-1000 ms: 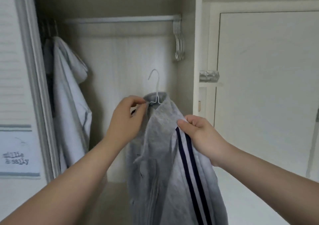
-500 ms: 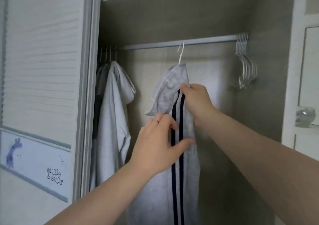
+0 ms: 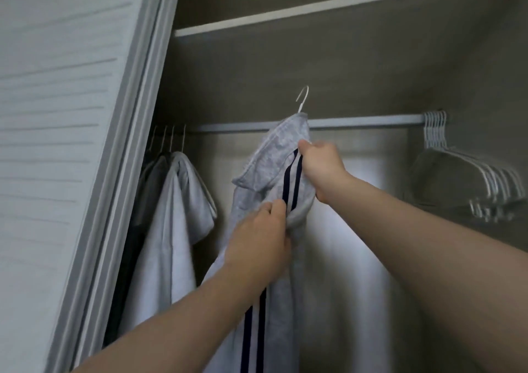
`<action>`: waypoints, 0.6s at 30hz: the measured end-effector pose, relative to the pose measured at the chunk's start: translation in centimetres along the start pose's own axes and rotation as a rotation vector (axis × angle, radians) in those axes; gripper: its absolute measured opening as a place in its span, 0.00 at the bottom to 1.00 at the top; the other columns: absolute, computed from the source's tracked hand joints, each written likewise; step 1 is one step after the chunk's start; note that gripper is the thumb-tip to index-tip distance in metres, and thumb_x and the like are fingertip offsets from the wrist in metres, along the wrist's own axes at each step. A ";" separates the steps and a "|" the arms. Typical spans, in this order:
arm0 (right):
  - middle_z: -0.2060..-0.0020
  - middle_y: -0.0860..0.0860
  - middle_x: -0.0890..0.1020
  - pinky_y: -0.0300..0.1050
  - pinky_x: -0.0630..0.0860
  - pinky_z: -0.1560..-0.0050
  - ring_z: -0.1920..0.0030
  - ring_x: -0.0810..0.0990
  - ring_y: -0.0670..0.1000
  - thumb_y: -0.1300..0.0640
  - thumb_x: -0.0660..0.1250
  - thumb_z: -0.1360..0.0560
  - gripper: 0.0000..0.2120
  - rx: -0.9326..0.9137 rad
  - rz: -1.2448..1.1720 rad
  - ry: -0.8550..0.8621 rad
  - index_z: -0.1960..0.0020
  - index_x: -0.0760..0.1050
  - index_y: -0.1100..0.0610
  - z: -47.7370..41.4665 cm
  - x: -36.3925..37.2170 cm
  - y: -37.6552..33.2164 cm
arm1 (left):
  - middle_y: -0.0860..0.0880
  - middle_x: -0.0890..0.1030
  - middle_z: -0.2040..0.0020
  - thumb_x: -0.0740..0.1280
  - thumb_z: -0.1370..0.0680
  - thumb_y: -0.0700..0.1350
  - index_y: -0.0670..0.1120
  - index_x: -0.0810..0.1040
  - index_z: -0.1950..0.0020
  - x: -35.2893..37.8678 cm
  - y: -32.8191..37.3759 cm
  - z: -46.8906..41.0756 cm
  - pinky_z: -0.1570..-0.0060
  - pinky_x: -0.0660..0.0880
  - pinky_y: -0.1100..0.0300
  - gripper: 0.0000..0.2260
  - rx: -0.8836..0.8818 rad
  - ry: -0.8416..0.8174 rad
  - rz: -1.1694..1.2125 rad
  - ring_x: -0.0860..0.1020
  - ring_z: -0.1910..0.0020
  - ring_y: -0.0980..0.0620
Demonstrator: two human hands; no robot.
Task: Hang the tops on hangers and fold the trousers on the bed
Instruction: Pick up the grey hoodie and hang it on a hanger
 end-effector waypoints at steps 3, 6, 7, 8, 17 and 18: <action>0.55 0.59 0.83 0.51 0.79 0.54 0.55 0.83 0.58 0.54 0.62 0.19 0.11 0.011 0.019 0.027 0.51 0.76 0.62 -2.7 1.2 0.0 | 0.48 0.75 0.46 0.60 0.21 0.40 0.50 0.63 0.49 0.8 -1.7 -2.9 0.59 0.69 0.54 0.07 0.038 0.009 -0.008 0.75 0.55 0.47; 0.49 0.61 0.83 0.55 0.82 0.46 0.50 0.84 0.62 0.55 0.62 0.19 0.13 0.052 0.064 0.057 0.43 0.75 0.64 -5.2 2.0 0.5 | 0.47 0.77 0.43 0.59 0.20 0.39 0.49 0.66 0.43 2.0 -3.5 -5.5 0.55 0.74 0.50 0.08 0.036 -0.023 -0.014 0.79 0.49 0.43; 0.48 0.61 0.83 0.55 0.81 0.46 0.49 0.83 0.62 0.55 0.62 0.19 0.14 0.069 0.072 0.061 0.40 0.75 0.64 -5.9 2.2 0.6 | 0.47 0.77 0.43 0.58 0.20 0.39 0.49 0.66 0.41 2.5 -3.9 -6.1 0.54 0.75 0.49 0.09 0.034 -0.036 -0.022 0.79 0.49 0.42; 0.47 0.61 0.83 0.54 0.81 0.47 0.48 0.83 0.61 0.55 0.62 0.19 0.15 0.085 0.074 0.060 0.39 0.75 0.64 -6.5 2.4 0.8 | 0.46 0.77 0.43 0.58 0.20 0.40 0.49 0.65 0.40 2.8 -4.3 -6.6 0.53 0.75 0.49 0.10 0.032 -0.046 -0.030 0.79 0.48 0.42; 0.43 0.63 0.82 0.49 0.76 0.51 0.45 0.83 0.62 0.62 0.60 0.18 0.12 0.264 0.081 -0.011 0.39 0.76 0.66 -7.6 4.3 6.0 | 0.44 0.79 0.45 0.57 0.19 0.44 0.49 0.63 0.41 6.9 -6.4 -6.5 0.57 0.72 0.51 0.08 0.025 -0.190 -0.121 0.80 0.51 0.40; 0.43 0.63 0.82 0.48 0.75 0.51 0.43 0.82 0.62 0.62 0.59 0.18 0.13 0.276 0.081 -0.035 0.38 0.76 0.66 -7.6 4.6 6.6 | 0.44 0.79 0.45 0.57 0.19 0.44 0.49 0.63 0.41 7.3 -6.6 -6.3 0.58 0.72 0.51 0.08 0.020 -0.201 -0.127 0.80 0.51 0.40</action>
Point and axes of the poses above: each hand's wrist, its own z-axis away from the middle knuckle, its own x-axis out of the palm, y = z × x, the point moved 10 cm from there along -z, towards the middle knuckle
